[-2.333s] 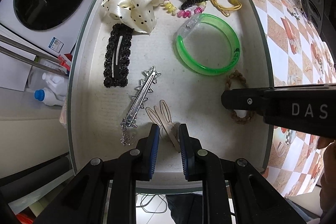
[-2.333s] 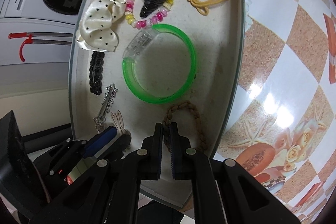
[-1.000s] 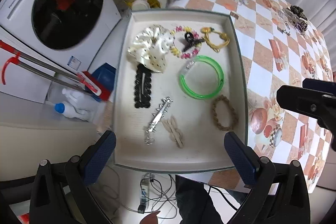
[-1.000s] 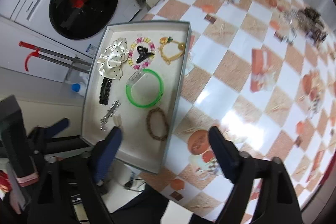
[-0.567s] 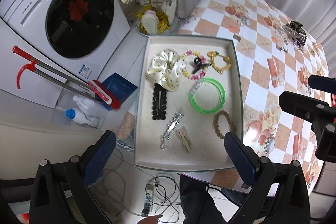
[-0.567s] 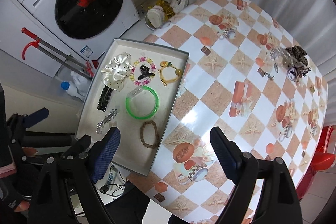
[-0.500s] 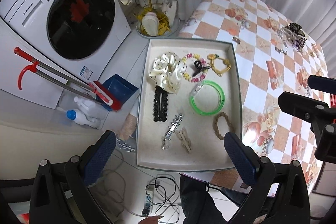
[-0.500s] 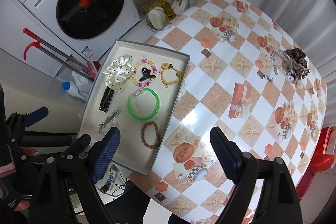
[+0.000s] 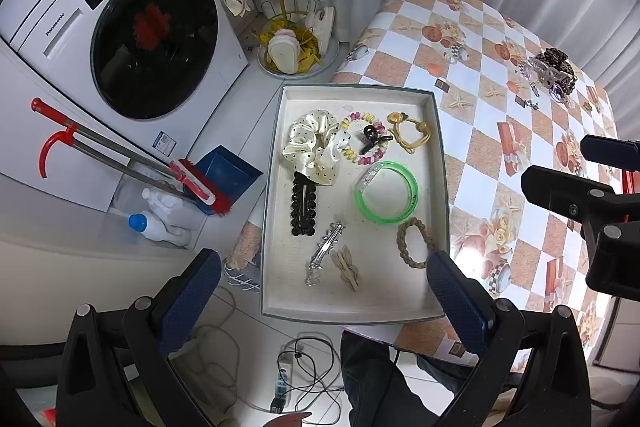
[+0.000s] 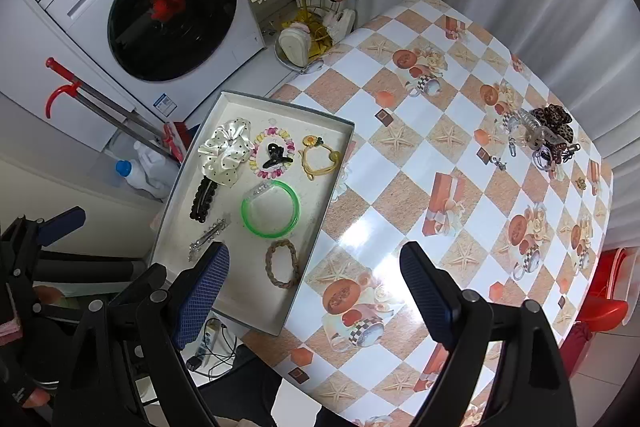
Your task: Organize jewelry
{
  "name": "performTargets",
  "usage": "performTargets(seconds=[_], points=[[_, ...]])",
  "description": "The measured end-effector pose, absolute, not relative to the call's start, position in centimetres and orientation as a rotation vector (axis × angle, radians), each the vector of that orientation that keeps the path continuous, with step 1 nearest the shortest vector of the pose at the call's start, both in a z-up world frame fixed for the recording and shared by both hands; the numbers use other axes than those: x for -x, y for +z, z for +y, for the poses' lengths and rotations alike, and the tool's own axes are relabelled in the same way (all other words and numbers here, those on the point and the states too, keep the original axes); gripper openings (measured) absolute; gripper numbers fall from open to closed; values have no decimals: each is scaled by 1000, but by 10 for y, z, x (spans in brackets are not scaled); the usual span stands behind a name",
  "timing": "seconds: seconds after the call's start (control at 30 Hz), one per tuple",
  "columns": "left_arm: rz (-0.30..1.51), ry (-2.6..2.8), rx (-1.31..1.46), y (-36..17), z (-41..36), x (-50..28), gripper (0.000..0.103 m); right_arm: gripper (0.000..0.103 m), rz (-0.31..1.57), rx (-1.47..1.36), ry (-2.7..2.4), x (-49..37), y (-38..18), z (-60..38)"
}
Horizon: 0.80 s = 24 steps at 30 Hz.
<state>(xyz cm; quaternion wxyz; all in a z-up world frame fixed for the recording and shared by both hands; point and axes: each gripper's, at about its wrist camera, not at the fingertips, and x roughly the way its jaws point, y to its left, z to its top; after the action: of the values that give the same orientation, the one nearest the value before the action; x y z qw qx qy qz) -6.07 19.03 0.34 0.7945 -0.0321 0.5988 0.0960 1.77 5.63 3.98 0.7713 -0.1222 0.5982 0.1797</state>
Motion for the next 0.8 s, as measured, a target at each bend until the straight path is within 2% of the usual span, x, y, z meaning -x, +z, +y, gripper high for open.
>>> performTargets(seconds=[0.8], points=[[1287,208,67,5,190,61,103,89,1300,261,386,-17,40,58]])
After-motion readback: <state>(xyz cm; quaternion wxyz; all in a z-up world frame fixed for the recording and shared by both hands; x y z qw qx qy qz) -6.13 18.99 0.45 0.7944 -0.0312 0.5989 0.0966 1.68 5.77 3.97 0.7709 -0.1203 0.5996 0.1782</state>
